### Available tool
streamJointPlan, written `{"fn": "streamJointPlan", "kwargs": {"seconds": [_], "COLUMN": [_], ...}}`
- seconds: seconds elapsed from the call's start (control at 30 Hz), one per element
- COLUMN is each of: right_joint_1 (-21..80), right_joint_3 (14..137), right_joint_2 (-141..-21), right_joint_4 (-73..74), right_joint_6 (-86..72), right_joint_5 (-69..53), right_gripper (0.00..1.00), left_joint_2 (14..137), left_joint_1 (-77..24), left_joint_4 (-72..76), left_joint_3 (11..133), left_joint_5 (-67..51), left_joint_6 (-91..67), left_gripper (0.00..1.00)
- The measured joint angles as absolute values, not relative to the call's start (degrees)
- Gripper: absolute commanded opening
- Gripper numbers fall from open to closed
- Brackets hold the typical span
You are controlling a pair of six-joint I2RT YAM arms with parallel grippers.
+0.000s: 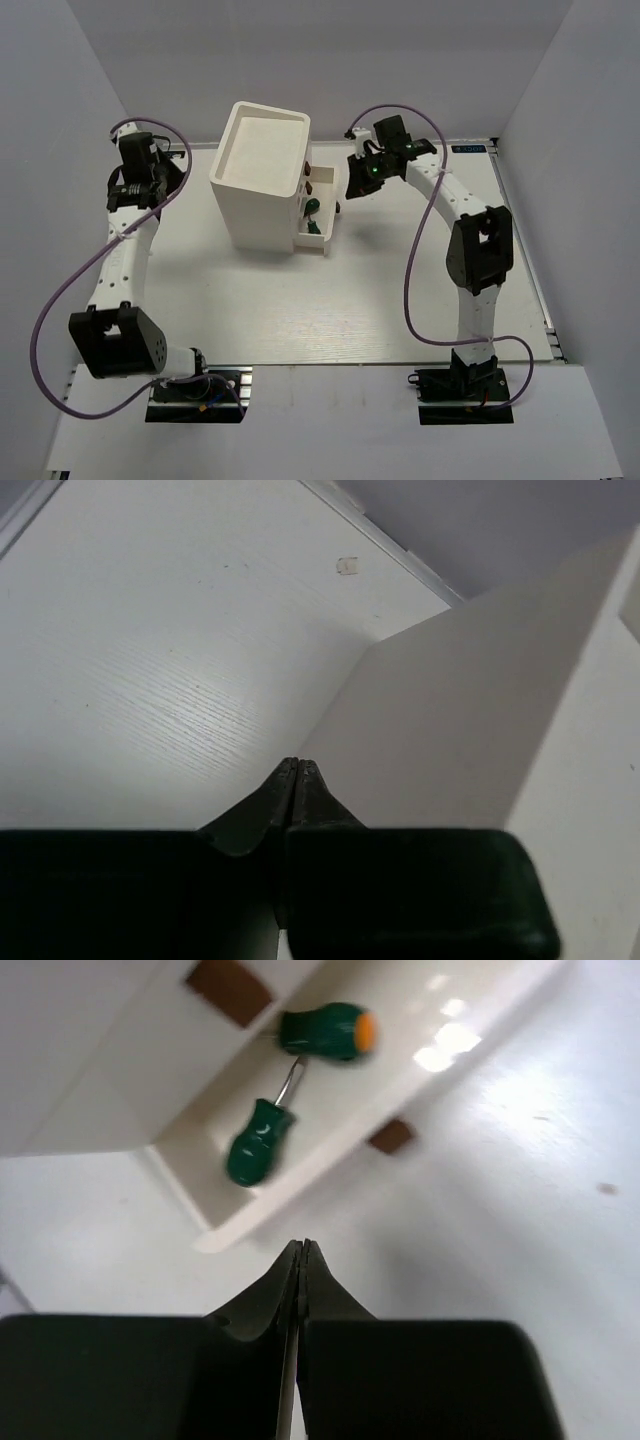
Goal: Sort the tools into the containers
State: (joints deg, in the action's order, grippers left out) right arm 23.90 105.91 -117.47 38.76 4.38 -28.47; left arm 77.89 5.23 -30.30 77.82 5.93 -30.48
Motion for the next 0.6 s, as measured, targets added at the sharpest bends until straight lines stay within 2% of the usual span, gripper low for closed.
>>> {"fn": "streamJointPlan", "kwargs": {"seconds": [0.17,0.43,0.6], "right_joint_1": [22.1,24.3,25.2], "right_joint_3": [111.3,121.1,121.3], "right_joint_2": [-121.3,-136.9,-139.2], "right_joint_4": [39.6,42.0,40.3], "right_joint_6": [8.5,11.8,10.9], "right_joint_5": [-22.2,-22.0,-27.0], "right_gripper": [0.0,0.0,0.0], "left_joint_2": [84.2,98.0,100.9], "left_joint_1": [7.9,7.4,6.4], "left_joint_4": [-28.8,-22.2,-21.3], "left_joint_3": [77.7,79.6,80.7], "left_joint_5": [2.5,-16.6,-27.0], "left_joint_6": [-31.9,-28.7,-25.4], "left_gripper": [0.22,0.23,0.23]}}
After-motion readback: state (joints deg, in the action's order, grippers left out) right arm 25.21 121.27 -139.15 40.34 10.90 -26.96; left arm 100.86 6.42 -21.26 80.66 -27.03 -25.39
